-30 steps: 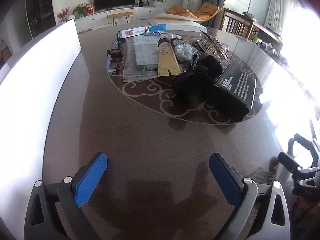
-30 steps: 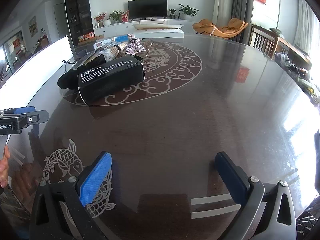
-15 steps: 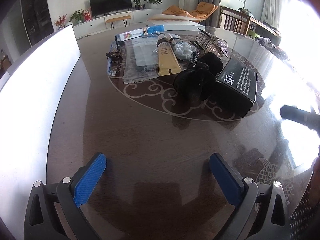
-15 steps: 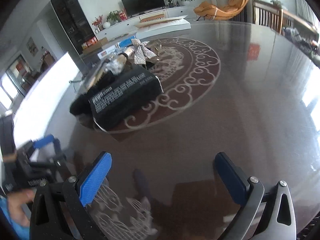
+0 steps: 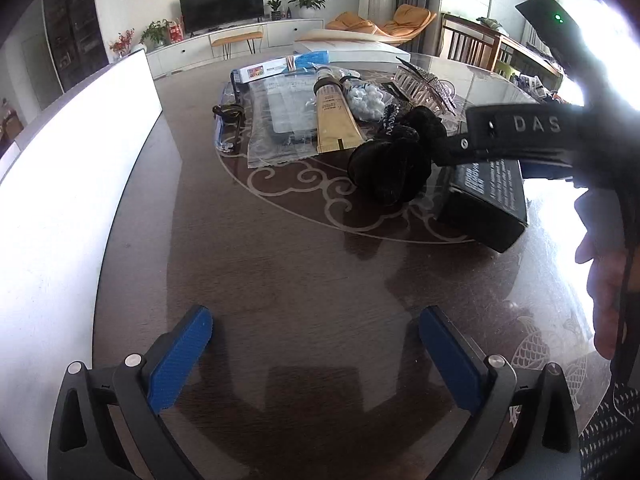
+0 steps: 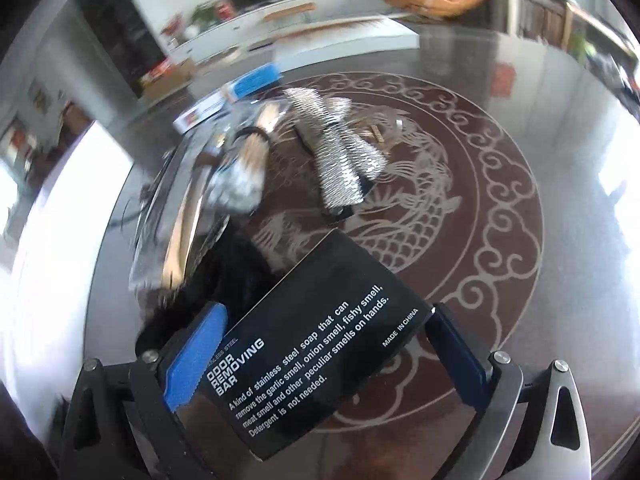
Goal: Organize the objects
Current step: 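Grasp the black odor removing bar box with the right tool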
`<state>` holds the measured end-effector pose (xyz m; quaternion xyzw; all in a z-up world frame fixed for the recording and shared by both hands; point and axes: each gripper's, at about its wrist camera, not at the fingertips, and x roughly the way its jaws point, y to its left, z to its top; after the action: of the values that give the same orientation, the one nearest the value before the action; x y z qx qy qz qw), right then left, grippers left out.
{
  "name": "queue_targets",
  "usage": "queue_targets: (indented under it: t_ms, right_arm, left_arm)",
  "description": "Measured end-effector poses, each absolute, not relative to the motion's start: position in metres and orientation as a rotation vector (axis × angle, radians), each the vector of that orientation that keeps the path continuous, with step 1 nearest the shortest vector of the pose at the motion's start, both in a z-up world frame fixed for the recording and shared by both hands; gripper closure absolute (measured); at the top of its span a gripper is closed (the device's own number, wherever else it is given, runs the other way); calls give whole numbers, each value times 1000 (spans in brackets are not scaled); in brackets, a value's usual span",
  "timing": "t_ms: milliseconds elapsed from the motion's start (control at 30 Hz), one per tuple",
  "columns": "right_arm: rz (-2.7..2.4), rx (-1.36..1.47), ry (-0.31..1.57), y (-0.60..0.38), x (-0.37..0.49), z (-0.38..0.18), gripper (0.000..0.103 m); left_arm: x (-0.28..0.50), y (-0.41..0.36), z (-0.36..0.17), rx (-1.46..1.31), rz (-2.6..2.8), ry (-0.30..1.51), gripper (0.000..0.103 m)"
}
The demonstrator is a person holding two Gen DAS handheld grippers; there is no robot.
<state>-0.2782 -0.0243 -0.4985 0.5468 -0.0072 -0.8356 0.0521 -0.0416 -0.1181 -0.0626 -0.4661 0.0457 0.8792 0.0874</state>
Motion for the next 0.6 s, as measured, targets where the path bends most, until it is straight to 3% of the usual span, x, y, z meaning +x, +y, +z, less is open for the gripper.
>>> queue_targets:
  t_ms: [200, 300, 400, 600]
  right_arm:
    - [-2522, 1720, 12, -32, -261, -520, 7]
    - [-2468, 1700, 133, -51, -263, -514, 8]
    - [-2510, 1665, 158, -56, -230, -525, 44]
    - [-2608, 1603, 153, -21, -118, -534, 44]
  left_arm:
    - [-41, -118, -63, -1388, 2619, 137, 0]
    - [-41, -118, -63, -1388, 2618, 136, 0]
    - [-41, -118, -63, -1387, 2618, 136, 0]
    - [-41, -118, -63, -1387, 2618, 136, 0]
